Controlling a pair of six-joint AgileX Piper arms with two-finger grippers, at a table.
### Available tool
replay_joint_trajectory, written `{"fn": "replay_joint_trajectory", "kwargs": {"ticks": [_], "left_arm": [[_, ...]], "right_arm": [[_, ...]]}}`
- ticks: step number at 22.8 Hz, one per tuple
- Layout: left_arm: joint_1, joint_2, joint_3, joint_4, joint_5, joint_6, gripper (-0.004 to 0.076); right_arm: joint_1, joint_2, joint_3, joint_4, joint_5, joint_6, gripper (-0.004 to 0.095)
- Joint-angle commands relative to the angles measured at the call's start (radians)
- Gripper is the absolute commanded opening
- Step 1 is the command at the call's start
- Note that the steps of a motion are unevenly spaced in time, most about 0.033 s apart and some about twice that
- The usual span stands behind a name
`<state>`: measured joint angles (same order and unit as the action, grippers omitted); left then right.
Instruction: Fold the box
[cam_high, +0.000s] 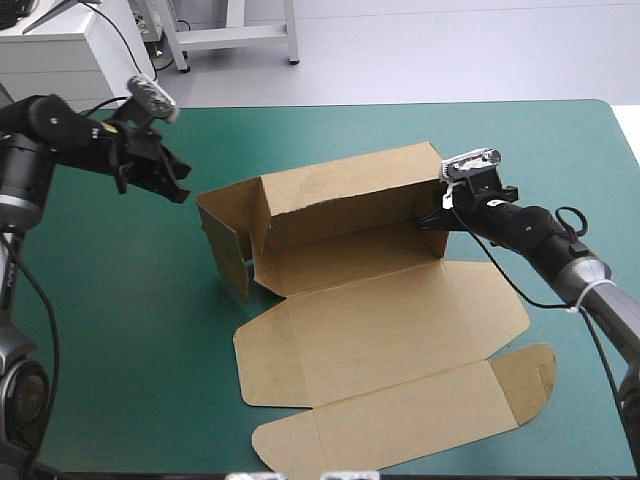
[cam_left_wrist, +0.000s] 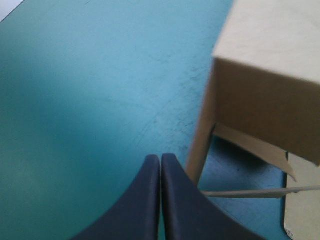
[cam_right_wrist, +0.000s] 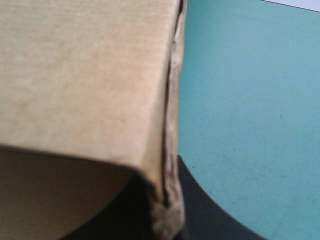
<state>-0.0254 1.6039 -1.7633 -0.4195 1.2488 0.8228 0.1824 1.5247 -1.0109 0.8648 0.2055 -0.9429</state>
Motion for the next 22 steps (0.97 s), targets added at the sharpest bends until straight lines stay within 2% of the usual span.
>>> {"fn": "replay_joint_trajectory", "kwargs": {"ticks": [1,4,6,8,9,10,11,13,17,19,20,22], "left_arm": [[0.135,-0.045,0.009,-0.141,0.026,-0.011,-0.0008],[0.239,-0.047,0.064,-0.193,0.032,-0.011,-0.0008],[0.275,-0.047,0.120,-0.228,0.026,-0.003,-0.0008],[0.277,-0.047,0.179,-0.265,0.014,0.027,-0.0008],[0.277,-0.047,0.206,-0.272,0.001,0.027,-0.0008],[0.277,-0.047,0.215,-0.272,-0.002,0.027,-0.0008],[0.277,-0.047,0.222,-0.269,-0.010,0.027,-0.0008],[0.277,-0.047,0.222,-0.269,-0.021,0.027,-0.0008],[0.277,-0.047,0.222,-0.248,-0.008,0.027,-0.0008],[0.277,-0.047,0.222,-0.246,-0.004,0.027,-0.0008],[0.277,-0.047,0.222,-0.246,-0.004,0.027,-0.0008],[0.277,-0.047,0.222,-0.253,-0.006,0.027,-0.0008]], "right_arm": [[-0.009,-0.028,-0.022,-0.056,0.004,0.046,-0.0019],[-0.009,-0.028,-0.024,-0.064,0.009,0.072,-0.0019],[-0.010,-0.028,-0.045,-0.130,0.046,0.100,-0.0019],[-0.032,-0.025,-0.106,-0.244,0.143,0.266,-0.0019],[-0.054,-0.018,-0.172,-0.347,0.241,0.410,-0.0019],[-0.064,-0.013,-0.215,-0.405,0.310,0.487,-0.0019],[-0.074,0.000,-0.306,-0.500,0.444,0.609,-0.0018],[-0.074,0.016,-0.427,-0.593,0.588,0.746,-0.0015],[-0.074,0.040,-0.571,-0.592,0.747,0.793,-0.0014],[-0.074,0.065,-0.652,-0.592,0.846,0.834,-0.0010],[-0.068,0.089,-0.705,-0.588,0.938,0.844,-0.0010],[-0.056,0.115,-0.748,-0.608,1.028,0.844,-0.0010]]}}
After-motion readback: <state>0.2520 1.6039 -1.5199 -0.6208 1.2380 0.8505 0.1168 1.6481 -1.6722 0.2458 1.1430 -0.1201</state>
